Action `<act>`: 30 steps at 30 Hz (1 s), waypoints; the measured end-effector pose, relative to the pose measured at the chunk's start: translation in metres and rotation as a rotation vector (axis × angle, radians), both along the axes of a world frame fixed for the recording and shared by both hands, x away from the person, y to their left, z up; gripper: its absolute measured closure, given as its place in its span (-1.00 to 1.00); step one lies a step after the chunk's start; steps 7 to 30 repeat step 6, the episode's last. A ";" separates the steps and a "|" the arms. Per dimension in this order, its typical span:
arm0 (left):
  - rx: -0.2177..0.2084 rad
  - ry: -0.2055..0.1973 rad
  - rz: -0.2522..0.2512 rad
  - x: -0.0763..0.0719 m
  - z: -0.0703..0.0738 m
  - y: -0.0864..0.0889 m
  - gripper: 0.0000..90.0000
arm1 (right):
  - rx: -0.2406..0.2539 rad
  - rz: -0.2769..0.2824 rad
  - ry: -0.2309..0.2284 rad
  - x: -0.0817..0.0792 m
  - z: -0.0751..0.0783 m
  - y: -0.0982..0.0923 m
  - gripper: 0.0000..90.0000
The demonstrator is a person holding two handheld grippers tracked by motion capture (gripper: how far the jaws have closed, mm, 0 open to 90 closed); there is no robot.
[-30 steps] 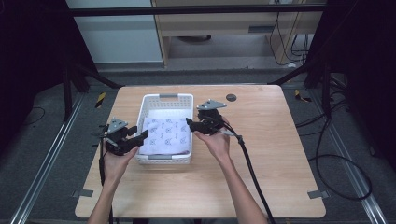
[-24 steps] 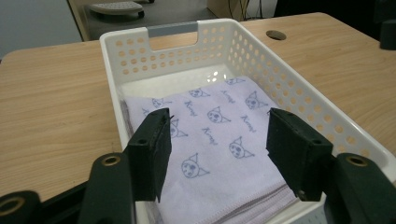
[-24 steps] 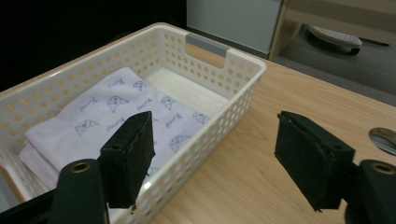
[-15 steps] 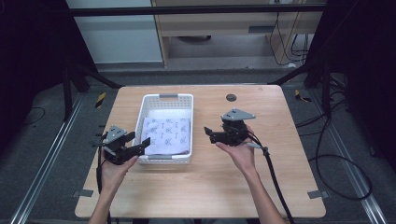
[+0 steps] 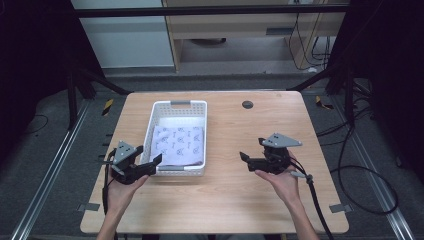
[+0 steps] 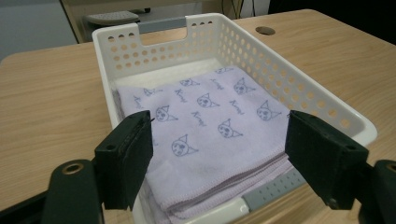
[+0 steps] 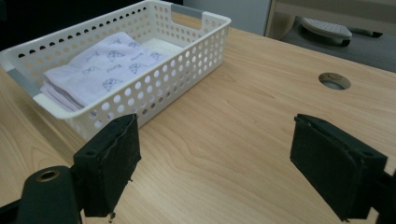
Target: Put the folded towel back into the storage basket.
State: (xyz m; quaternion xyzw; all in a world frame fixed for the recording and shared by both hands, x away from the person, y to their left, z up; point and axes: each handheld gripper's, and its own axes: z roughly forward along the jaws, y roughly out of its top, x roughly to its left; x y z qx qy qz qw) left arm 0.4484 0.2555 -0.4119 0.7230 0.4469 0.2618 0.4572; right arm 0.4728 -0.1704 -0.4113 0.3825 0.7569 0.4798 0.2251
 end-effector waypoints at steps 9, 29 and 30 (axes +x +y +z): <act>0.016 -0.006 0.000 -0.015 -0.007 0.006 -0.52 | -0.015 -0.015 0.009 -0.014 -0.014 -0.021 -0.66; 0.016 -0.006 0.000 -0.015 -0.007 0.006 -0.52 | -0.015 -0.015 0.009 -0.014 -0.014 -0.021 -0.66; 0.016 -0.006 0.000 -0.015 -0.007 0.006 -0.52 | -0.015 -0.015 0.009 -0.014 -0.014 -0.021 -0.66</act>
